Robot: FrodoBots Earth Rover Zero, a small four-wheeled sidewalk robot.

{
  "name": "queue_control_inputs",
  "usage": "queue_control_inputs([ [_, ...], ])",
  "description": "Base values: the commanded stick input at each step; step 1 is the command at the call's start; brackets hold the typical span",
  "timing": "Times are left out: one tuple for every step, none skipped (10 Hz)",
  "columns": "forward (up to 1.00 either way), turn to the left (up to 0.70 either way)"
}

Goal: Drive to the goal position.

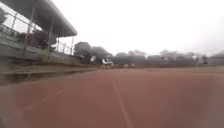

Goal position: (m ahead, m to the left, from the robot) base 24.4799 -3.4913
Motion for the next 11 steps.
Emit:
queue_control_inputs([
  [1.00,0.00],
  [1.00,0.00],
  [1.00,0.00],
  [1.00,0.00],
  [1.00,0.00],
  [1.00,0.00],
  [1.00,0.00],
  [1.00,0.00],
  [1.00,0.00],
  [1.00,0.00],
  [1.00,0.00],
])
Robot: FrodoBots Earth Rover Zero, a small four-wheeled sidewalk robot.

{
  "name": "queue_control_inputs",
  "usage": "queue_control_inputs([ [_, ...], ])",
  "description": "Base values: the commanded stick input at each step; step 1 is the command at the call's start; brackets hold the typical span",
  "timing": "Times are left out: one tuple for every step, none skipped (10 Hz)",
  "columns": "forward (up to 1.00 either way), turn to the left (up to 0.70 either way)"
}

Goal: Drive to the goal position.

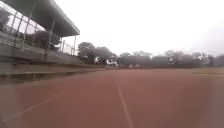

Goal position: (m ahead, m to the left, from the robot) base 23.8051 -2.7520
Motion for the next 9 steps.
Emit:
queue_control_inputs([
  [1.00,0.00],
  [1.00,0.00],
  [1.00,-0.21],
  [1.00,-0.33],
  [1.00,-0.35],
  [1.00,-0.35],
  [1.00,-0.35],
  [1.00,-0.35],
  [1.00,0.00],
])
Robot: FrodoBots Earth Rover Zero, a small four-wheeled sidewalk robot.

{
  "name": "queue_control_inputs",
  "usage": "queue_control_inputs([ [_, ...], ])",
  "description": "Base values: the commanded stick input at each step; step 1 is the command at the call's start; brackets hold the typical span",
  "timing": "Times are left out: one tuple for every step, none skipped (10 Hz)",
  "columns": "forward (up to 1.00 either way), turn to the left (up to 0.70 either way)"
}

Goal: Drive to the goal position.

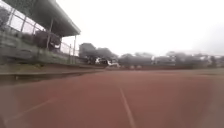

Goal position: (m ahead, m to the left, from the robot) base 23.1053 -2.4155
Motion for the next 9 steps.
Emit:
queue_control_inputs([
  [1.00,0.00],
  [1.00,0.00],
  [1.00,0.00],
  [1.00,0.00],
  [1.00,0.00],
  [1.00,0.00],
  [1.00,0.00],
  [1.00,0.00],
  [1.00,0.00],
])
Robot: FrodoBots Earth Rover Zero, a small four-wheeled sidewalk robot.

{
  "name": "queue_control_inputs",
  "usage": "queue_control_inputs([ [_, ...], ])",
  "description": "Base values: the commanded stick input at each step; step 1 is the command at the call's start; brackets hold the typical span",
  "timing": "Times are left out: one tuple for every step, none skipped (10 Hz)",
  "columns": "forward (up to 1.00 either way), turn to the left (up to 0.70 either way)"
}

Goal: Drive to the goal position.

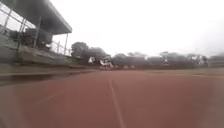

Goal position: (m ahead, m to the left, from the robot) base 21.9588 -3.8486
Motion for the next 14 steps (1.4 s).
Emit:
queue_control_inputs([
  [1.00,0.00],
  [1.00,0.00],
  [1.00,0.00],
  [1.00,0.00],
  [1.00,0.00],
  [1.00,0.00],
  [1.00,0.00],
  [1.00,0.00],
  [1.00,0.00],
  [1.00,0.00],
  [1.00,0.00],
  [1.00,0.00],
  [1.00,0.00],
  [1.00,0.00],
])
